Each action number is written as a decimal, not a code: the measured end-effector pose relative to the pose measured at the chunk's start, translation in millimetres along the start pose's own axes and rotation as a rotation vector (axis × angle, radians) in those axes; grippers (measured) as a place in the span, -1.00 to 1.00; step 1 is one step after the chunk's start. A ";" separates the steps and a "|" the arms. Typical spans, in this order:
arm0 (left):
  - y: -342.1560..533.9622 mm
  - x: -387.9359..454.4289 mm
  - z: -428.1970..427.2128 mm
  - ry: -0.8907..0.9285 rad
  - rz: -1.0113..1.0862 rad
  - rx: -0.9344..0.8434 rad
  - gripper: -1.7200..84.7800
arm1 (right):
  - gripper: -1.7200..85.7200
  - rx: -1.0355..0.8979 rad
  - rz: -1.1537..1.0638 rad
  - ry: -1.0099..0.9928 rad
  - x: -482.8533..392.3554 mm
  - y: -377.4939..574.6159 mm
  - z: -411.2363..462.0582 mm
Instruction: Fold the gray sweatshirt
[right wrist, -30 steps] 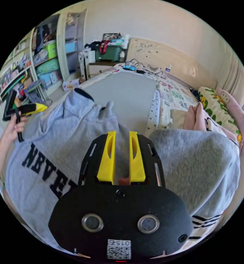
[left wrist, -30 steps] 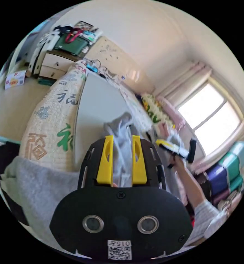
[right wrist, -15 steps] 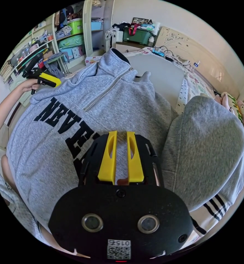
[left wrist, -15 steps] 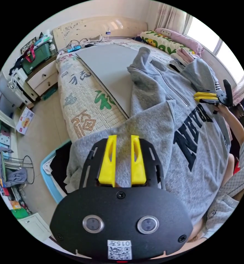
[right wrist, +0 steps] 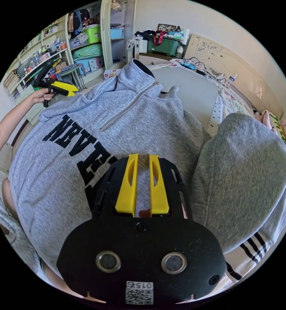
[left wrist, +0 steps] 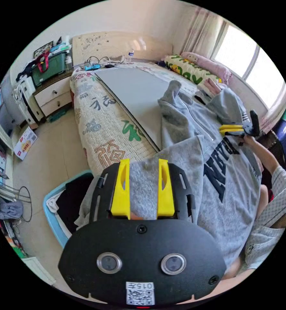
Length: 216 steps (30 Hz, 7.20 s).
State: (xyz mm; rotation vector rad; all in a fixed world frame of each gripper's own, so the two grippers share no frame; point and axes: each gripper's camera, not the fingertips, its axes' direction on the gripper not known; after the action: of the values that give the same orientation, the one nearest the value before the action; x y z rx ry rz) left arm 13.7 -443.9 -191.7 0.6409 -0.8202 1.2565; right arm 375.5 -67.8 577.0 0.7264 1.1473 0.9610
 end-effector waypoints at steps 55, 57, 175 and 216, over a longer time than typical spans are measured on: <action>203.5 85.9 -64.7 -0.114 -0.191 -0.008 -0.82 | -0.80 0.160 0.604 0.566 248.6 110.5 -272.5; 214.0 87.7 -79.8 -0.117 -0.199 -0.015 -0.81 | -0.75 0.181 0.591 0.494 241.9 128.9 -290.5; 162.2 383.9 180.2 0.439 0.127 -0.027 -0.94 | -0.94 0.835 1.070 0.124 533.8 199.6 -282.4; 233.7 73.3 32.5 0.644 -0.833 0.524 -0.69 | -0.84 0.385 0.378 -0.344 8.5 -2.4 -152.2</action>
State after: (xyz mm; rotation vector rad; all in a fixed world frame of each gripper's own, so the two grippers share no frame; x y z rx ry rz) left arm -213.2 -380.6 -117.3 0.8081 0.3280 0.7950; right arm 230.7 -61.1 530.0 1.4006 0.9120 0.8851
